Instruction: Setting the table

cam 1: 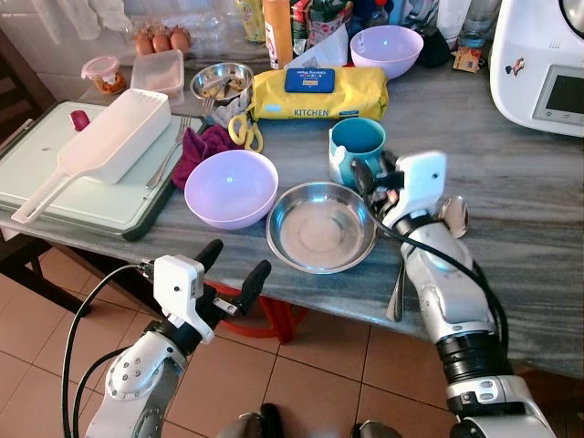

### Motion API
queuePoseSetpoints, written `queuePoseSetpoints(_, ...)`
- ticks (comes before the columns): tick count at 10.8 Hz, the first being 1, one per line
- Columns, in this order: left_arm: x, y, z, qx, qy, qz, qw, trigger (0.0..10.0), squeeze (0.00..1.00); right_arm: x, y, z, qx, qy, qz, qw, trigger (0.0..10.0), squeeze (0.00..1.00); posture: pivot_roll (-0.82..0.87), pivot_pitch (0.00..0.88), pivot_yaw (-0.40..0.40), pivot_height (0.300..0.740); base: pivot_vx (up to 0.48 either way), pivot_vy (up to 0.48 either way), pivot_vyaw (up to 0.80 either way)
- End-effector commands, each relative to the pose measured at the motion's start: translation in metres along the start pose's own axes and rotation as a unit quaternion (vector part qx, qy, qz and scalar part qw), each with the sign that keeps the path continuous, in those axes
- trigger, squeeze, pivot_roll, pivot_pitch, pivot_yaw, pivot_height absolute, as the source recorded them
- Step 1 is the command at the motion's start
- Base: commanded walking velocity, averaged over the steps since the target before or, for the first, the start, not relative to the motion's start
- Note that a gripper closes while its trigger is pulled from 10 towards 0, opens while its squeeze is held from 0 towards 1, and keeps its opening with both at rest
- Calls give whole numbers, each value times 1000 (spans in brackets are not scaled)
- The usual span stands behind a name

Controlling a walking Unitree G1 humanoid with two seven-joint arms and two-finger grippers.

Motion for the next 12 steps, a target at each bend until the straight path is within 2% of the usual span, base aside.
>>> queuePoseSetpoints(1, 0, 2, -1, 2, 0, 5, 1000, 10000, 0, -3, 17, 3, -26, -5, -4, 1000, 10000, 1000, -74, 211, 104, 740, 0, 0, 0)
queuePoseSetpoints(3, 0, 4, 0, -1, -1, 7, 1000, 10000, 0, -6, 31, -5, -47, -13, -22, 999, 10000, 1000, -73, 209, 103, 740, 0, 0, 0)
queuePoseSetpoints(4, 0, 4, 0, -2, 0, 7, 1000, 10000, 0, -5, 34, -17, -52, -26, -25, 998, 10000, 1000, -75, 205, 102, 740, 0, 0, 0)
queuePoseSetpoints(6, 0, 4, 0, -3, -1, 6, 1000, 10000, 0, 0, 25, -43, -37, -43, -28, 998, 10000, 1000, -80, 204, 103, 740, 0, 0, 0)
queuePoseSetpoints(7, 0, 2, 0, -2, 0, 4, 1000, 10000, 0, -3, 22, -58, -20, -71, -26, 997, 10000, 1000, -87, 205, 104, 740, 0, 0, 0)
queuePoseSetpoints(8, 1, 0, 0, -1, 2, 1, 1000, 10000, 0, -4, 23, -67, -12, -90, -27, 995, 10000, 1000, -101, 203, 108, 740, 0, 0, 0)
queuePoseSetpoints(9, -1, -3, 2, -1, 1, -4, 1000, 10000, 0, -6, 21, -72, -3, -106, -47, 993, 10000, 1000, -103, 202, 108, 740, 0, 0, 0)
queuePoseSetpoints(11, -2, -3, 2, -6, 7, -7, 1000, 10000, 0, 1, 8, -85, 33, -102, -52, 993, 10000, 1000, -103, 199, 111, 740, 0, 0, 0)
queuePoseSetpoints(12, 1, 1, 1, -21, 20, 6, 1000, 10000, 0, 4, 5, -89, 46, -101, -43, 993, 10000, 1000, -99, 197, 108, 740, 0, 0, 0)
Point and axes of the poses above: a point about 5 cm out from each wrist's last joint towards the gripper, its own z axis pointing out of the wrist towards the gripper, its own y axis along the axis of the wrist's last joint, x = y × z, the point moved 3 cm from there along z, pointing out of the wrist towards the gripper, and after that the axes turned 15 degrees about -z, right-handed, at the moved point
